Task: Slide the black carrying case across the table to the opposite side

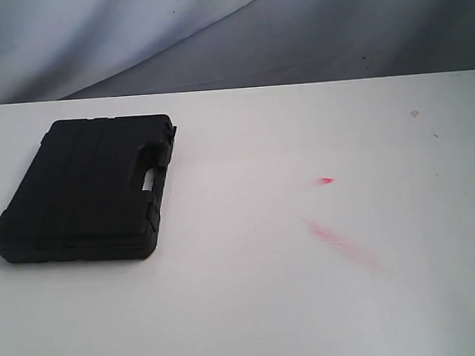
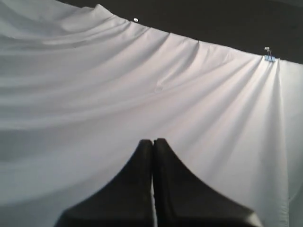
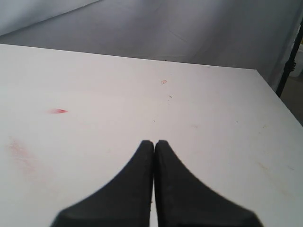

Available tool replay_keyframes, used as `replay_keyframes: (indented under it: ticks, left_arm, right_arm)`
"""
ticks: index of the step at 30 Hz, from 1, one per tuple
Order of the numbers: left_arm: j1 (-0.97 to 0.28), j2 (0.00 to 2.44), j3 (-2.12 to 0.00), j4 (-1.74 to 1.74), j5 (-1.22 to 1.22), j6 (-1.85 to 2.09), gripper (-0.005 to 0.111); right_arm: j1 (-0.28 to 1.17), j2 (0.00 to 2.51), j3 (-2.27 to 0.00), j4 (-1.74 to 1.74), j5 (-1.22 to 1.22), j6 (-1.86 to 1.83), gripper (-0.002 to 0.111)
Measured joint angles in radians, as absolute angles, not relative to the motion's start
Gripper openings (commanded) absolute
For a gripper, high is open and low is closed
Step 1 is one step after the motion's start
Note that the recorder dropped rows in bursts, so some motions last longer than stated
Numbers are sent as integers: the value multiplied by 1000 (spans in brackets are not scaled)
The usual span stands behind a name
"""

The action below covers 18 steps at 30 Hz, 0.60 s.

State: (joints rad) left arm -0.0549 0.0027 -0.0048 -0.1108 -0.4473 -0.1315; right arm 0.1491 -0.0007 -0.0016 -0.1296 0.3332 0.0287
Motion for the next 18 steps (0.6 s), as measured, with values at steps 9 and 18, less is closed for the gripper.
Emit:
replay_keyframes:
  ticks: [9,18]
  left_arm:
    - [-55,3,-5,-113,-620,-154,0]
    - [-55,2,-5,67,-863,-194,0]
  right_arm:
    - [149,-1,-2,-130,333,29,0]
    - [149,-1,-2,-130,333,29,0]
